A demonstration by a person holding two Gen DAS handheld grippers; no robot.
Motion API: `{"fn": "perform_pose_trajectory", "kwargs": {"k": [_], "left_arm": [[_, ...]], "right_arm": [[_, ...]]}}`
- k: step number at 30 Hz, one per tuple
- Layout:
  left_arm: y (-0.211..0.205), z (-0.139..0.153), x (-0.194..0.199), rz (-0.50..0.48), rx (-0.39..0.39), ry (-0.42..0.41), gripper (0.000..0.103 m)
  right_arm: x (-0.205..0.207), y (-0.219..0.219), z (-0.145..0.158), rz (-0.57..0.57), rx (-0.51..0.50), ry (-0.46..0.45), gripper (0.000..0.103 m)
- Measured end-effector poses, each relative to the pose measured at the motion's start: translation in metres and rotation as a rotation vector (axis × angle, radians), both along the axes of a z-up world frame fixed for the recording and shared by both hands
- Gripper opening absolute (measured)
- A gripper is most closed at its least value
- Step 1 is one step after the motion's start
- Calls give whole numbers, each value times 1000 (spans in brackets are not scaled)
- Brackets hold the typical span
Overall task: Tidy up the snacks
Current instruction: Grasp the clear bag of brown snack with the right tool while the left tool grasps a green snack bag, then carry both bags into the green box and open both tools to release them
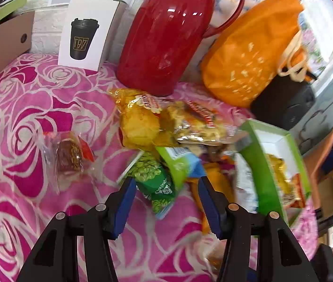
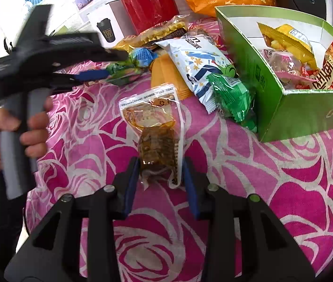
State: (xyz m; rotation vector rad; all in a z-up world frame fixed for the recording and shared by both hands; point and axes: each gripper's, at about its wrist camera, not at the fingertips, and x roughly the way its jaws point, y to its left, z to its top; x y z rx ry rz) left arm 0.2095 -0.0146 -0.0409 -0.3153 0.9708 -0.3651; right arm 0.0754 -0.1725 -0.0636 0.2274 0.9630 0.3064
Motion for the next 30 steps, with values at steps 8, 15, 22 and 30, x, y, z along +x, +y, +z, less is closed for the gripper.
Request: {"fn": "perform_pose_trajectory", "kwargs": {"k": [8, 15, 22, 30], "left_arm": [[5, -24, -3, -42, 17, 43, 35], [12, -3, -59, -95, 15, -20, 35], [14, 39, -95, -123, 15, -118, 35], [-8, 81, -116, -173, 11, -223, 35]], "right_arm": [[-2, -5, -2, -5, 29, 0, 39], [-12, -13, 0, -17, 49, -7, 35], [-29, -19, 28, -18, 57, -78, 34], [-49, -37, 71, -60, 56, -204, 34]]}}
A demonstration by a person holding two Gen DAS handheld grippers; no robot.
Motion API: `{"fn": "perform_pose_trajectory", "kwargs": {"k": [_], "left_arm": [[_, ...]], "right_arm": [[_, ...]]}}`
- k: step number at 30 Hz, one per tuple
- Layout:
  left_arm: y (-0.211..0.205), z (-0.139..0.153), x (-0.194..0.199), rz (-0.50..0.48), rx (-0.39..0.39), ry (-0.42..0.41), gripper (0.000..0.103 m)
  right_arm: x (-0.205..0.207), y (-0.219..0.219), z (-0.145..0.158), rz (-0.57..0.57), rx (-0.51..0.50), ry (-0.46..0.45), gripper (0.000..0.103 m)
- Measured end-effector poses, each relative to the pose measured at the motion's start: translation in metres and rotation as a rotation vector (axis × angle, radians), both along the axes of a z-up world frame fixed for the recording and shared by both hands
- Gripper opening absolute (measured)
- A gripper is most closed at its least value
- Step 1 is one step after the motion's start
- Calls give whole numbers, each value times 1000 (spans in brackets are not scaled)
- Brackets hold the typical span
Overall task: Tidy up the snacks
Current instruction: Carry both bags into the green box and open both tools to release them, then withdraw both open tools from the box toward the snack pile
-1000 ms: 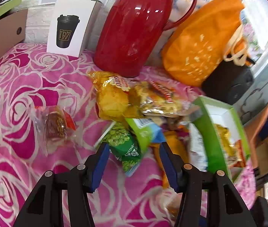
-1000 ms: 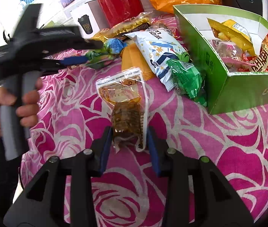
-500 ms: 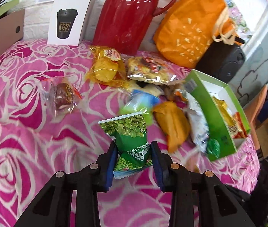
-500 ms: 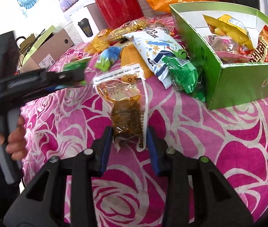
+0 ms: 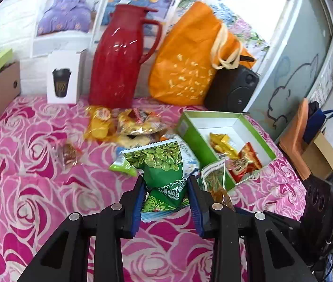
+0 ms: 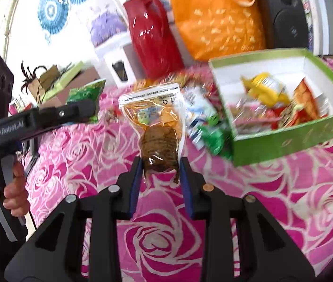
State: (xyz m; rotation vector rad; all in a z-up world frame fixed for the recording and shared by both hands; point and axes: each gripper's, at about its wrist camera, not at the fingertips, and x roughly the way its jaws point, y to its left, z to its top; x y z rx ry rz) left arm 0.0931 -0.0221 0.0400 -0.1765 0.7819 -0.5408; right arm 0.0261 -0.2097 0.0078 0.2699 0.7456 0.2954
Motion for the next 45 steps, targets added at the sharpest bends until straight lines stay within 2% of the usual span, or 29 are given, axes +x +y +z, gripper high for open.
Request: {"fn": "perform_pose_trajectory", "kwargs": {"k": [7, 15, 24, 31, 34, 35, 36, 37, 38, 39, 41, 45], "left_arm": [[-33, 23, -6, -82, 13, -64, 35], [-88, 30, 5, -195, 37, -81, 35], [-155, 24, 37, -275, 73, -59, 35], [-193, 7, 62, -306, 99, -22, 35], [-203, -2, 72, -313, 106, -12, 36], [-204, -3, 74, -314, 101, -16, 37], [-203, -5, 75, -308, 91, -28, 41], [-199, -6, 76, -292, 81, -37, 63], [-197, -7, 77, -271, 79, -37, 90], [-191, -7, 77, -231, 73, -44, 96], [-185, -5, 78, -203, 72, -58, 99], [-171, -5, 80, -165, 116, -53, 99]], "right_arm": [[-4, -46, 19, -136, 13, -57, 34], [-3, -107, 23, -287, 29, -75, 34], [11, -165, 19, -394, 26, -87, 34], [30, -190, 9, -429, 4, -76, 34], [38, -195, 4, -439, -17, -69, 38], [41, -196, 3, -439, -36, -64, 40], [42, -195, 1, -431, -52, -63, 54], [42, -194, 0, -427, -65, -67, 64], [41, -193, 0, -435, -78, -76, 81], [39, -193, -1, -446, -89, -89, 90], [37, -193, -1, -456, -89, -109, 93], [37, -195, -4, -476, -68, -81, 96]]}}
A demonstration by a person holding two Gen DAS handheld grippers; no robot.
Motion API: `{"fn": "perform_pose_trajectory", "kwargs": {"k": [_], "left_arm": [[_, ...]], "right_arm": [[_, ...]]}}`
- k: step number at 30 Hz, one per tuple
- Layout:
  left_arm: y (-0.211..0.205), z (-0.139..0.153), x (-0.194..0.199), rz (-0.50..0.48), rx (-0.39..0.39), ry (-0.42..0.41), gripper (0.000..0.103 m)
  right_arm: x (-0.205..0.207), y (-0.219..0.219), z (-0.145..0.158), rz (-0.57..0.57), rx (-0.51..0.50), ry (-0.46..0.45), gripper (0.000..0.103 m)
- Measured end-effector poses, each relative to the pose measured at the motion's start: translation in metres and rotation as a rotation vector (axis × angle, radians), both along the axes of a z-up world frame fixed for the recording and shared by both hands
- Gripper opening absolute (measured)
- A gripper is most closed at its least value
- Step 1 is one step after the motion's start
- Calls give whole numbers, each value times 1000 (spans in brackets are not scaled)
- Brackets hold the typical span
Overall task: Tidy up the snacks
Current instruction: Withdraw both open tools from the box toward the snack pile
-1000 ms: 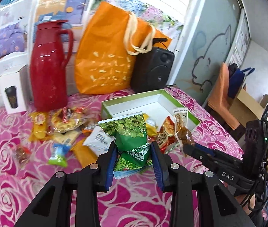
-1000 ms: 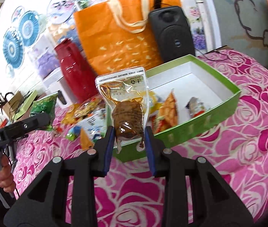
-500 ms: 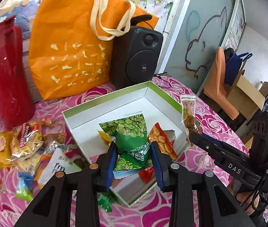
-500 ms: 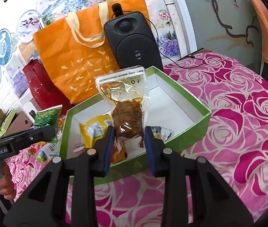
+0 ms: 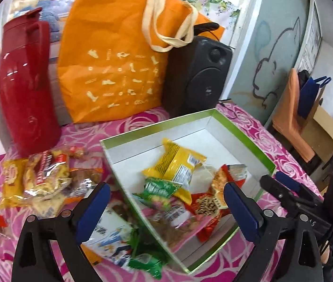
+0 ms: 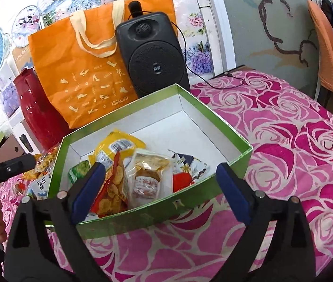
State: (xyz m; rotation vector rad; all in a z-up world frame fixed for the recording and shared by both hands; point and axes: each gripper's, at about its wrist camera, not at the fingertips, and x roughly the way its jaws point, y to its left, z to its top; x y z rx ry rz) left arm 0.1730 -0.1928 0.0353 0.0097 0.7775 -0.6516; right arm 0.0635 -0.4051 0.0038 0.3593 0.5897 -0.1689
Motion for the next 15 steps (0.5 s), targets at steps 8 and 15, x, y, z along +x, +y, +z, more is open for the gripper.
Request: {"fn": "perform_pose_trajectory", "kwargs": {"k": [8, 15], "left_arm": [[47, 0, -3, 117, -16, 41, 99], [92, 1, -21, 200, -44, 74, 99]], "right_arm": [[-13, 6, 7, -21, 53, 9, 96], [-31, 30, 33, 25, 49, -48, 96]]}}
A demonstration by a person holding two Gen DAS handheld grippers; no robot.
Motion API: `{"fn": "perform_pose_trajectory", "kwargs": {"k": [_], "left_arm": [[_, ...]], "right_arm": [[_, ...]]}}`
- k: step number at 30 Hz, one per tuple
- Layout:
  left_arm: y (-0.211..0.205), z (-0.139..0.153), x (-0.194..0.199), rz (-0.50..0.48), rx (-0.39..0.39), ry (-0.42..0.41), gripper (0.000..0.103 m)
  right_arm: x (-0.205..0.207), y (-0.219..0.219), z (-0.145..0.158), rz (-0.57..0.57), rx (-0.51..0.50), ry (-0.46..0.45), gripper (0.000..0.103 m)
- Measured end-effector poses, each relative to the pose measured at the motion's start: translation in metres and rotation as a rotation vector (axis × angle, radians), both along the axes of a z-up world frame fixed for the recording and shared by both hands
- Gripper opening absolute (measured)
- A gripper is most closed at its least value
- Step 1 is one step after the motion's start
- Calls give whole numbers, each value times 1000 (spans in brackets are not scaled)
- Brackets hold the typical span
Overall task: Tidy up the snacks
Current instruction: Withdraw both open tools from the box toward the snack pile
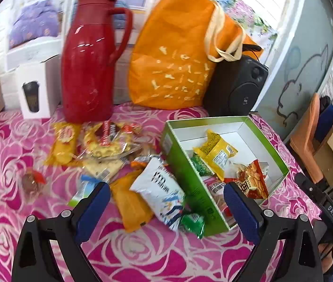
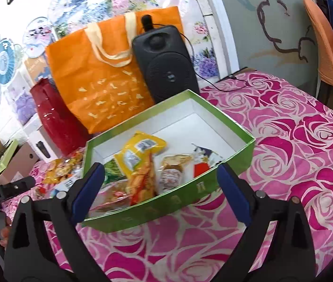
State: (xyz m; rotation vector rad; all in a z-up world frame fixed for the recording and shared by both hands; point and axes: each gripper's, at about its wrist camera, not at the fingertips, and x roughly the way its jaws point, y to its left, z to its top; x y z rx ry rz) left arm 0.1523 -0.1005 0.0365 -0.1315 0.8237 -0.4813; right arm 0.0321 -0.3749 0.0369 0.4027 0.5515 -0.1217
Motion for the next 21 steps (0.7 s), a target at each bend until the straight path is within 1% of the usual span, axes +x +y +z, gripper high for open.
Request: {"fn": "perform_pose_trajectory", "kwargs": {"k": [3, 5, 6, 9, 13, 19, 21], "left_arm": [[15, -2, -10, 29, -8, 20, 99], [20, -4, -17, 30, -3, 26, 99], [23, -6, -22, 25, -4, 26, 99], [30, -10, -34, 9, -9, 23, 99], [36, -19, -44, 1, -23, 38, 99], [32, -28, -37, 2, -35, 41, 98], [28, -33, -30, 1, -41, 53, 96]], "right_arm": [[-8, 18, 5, 52, -8, -6, 96], [-11, 33, 2, 112, -1, 6, 96], [-13, 43, -2, 147, 4, 18, 96], [-17, 64, -14, 200, 7, 59, 96], [-18, 88, -31, 263, 48, 119, 96], [-26, 103, -33, 296, 28, 128, 96], [-28, 104, -32, 296, 20, 128, 96]]}}
